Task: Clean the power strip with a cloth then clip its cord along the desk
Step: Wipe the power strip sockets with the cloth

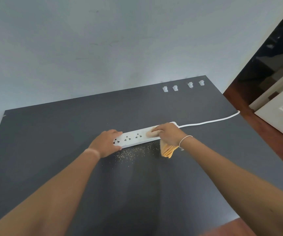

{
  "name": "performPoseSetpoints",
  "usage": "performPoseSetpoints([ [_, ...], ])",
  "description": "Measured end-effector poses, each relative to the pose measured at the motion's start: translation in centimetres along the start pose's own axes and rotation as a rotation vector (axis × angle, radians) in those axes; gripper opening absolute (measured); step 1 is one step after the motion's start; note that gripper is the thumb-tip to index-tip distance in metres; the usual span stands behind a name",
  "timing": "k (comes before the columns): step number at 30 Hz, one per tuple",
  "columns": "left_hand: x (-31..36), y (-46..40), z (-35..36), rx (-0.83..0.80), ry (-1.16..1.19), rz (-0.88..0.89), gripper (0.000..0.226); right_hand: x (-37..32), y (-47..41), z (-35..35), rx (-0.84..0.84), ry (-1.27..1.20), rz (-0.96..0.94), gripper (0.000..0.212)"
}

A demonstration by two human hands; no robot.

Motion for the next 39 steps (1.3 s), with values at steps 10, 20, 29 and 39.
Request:
performPoseSetpoints([
  [10,0.1,-0.1,0.0,-0.004,-0.026,-0.014,0.065,2.5,0.4,-2.2,0.077,-0.155,0.128,0.031],
  [20,2.7,-1.0,-0.2,0.027,-0.038,0.018,0.066,3.0,0.9,-3.1,0.159,-0.241,0.126,0.036],
  [29,5.7,-2.3,0.5,0.015,-0.061,0.071,0.057,4.0,1.5,-3.8,0.266,-0.246,0.134,0.041],
  [39,6.3,-3.1,0.8,0.020,-0.087,0.059,0.049,5.0,1.5,-3.5,0.111,-0.262,0.128,0.035],
])
Point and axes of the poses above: each hand's wrist, its own y-axis away from the middle knuckle, its own z-axis out of the palm, x = y × z, the point moved 3 cm from there along -y, towards the middle knuckle, and after that the axes turned 1 degree about z, right-handed, at the moved point
